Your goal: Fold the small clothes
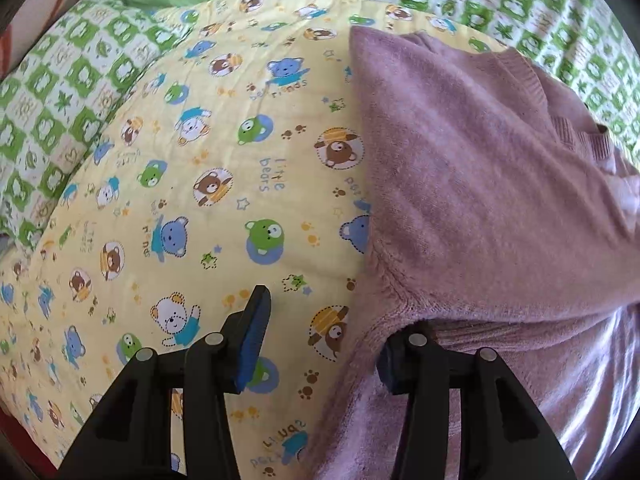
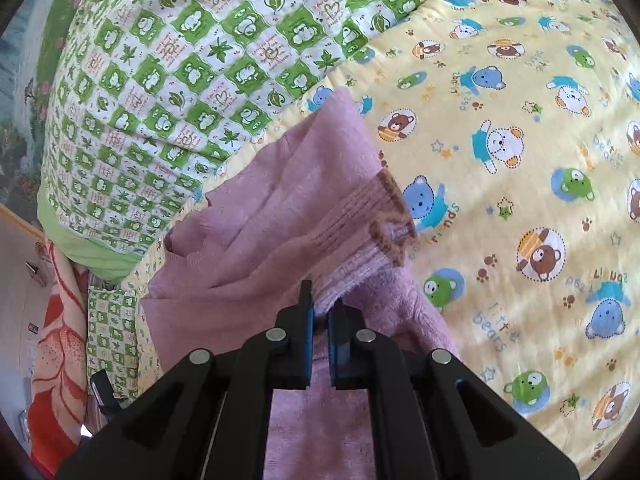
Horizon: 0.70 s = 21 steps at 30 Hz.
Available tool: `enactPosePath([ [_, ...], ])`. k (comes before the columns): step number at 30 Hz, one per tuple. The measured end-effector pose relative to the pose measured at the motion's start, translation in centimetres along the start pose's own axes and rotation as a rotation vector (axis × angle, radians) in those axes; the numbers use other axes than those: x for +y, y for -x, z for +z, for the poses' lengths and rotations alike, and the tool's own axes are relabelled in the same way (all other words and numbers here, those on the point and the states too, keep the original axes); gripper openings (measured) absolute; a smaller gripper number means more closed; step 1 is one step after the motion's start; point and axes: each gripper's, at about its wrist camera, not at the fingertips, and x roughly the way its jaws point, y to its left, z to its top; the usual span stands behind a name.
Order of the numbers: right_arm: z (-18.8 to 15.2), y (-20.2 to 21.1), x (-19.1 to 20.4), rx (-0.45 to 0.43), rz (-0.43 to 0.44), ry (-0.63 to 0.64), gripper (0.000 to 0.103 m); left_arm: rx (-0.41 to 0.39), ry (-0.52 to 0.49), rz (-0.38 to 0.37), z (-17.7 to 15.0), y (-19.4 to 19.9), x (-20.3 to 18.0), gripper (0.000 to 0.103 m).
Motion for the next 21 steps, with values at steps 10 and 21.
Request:
enactPosePath([
  [10,-1.2,-1.6,1.1,0.048,-0.044,0.108,0.009,0.032,0.207,-0.12,-0.6,-1.3,4.9,0.054],
  [21,-2.7,2.7,-0.4,0.05,-0.189,0.132,0.026,0.026,0.072,-0.219,-3.4,5.2,8.3,0.055],
])
